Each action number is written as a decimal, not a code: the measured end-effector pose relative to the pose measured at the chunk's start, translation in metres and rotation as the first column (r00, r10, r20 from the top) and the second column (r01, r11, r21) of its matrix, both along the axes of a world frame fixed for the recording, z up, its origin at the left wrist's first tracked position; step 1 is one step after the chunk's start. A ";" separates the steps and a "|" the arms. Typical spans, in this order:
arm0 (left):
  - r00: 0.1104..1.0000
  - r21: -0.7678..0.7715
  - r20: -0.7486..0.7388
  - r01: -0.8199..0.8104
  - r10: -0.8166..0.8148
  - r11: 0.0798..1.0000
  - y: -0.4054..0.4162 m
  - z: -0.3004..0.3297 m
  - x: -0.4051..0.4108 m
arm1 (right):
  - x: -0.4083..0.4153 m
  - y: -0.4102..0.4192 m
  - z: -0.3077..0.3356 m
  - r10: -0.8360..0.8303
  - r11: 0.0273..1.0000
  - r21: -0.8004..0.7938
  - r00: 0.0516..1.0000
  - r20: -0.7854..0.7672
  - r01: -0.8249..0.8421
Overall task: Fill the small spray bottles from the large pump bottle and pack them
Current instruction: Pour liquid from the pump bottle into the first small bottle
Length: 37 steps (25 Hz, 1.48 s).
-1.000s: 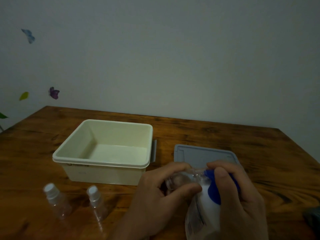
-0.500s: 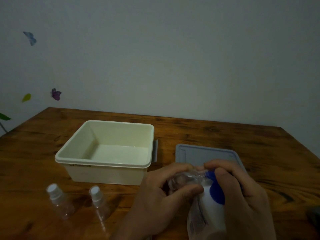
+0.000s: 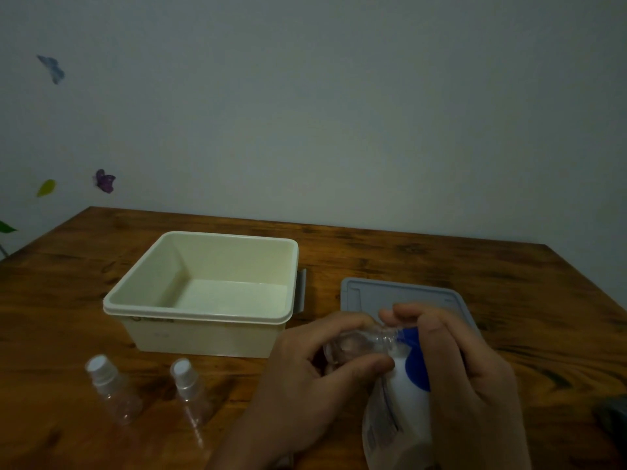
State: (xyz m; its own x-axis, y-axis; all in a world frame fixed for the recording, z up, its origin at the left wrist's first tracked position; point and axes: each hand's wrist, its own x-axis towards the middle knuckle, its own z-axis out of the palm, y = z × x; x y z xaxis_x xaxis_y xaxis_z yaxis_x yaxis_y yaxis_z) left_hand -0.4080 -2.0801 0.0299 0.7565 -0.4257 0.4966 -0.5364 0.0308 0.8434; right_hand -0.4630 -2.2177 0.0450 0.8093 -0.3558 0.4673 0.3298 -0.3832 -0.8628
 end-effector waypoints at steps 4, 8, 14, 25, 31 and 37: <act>1.000 -0.038 0.005 -0.006 0.006 0.999 0.000 0.002 -0.003 | 0.001 0.004 0.002 -0.018 0.995 0.096 1.000 -0.008 0.019; 1.000 0.008 0.010 -0.021 0.021 1.000 0.001 0.000 0.000 | 0.003 0.002 -0.001 -0.008 1.000 0.017 1.000 0.015 0.008; 0.999 0.019 0.017 -0.039 0.039 0.999 0.000 0.002 -0.001 | 0.000 0.005 0.002 -0.034 0.999 0.015 0.999 0.003 0.034; 0.999 0.012 0.011 -0.033 0.033 0.999 0.001 0.001 0.000 | 0.001 0.005 0.002 -0.057 0.998 0.008 0.998 0.002 0.057; 1.000 0.015 0.012 -0.027 0.027 1.000 -0.001 0.001 -0.002 | 0.002 0.005 0.000 -0.027 0.999 0.035 0.999 0.027 0.026; 0.999 0.007 -0.005 -0.035 0.035 0.999 -0.001 0.003 -0.003 | 0.001 0.005 -0.001 -0.072 0.997 -0.009 0.997 0.034 0.073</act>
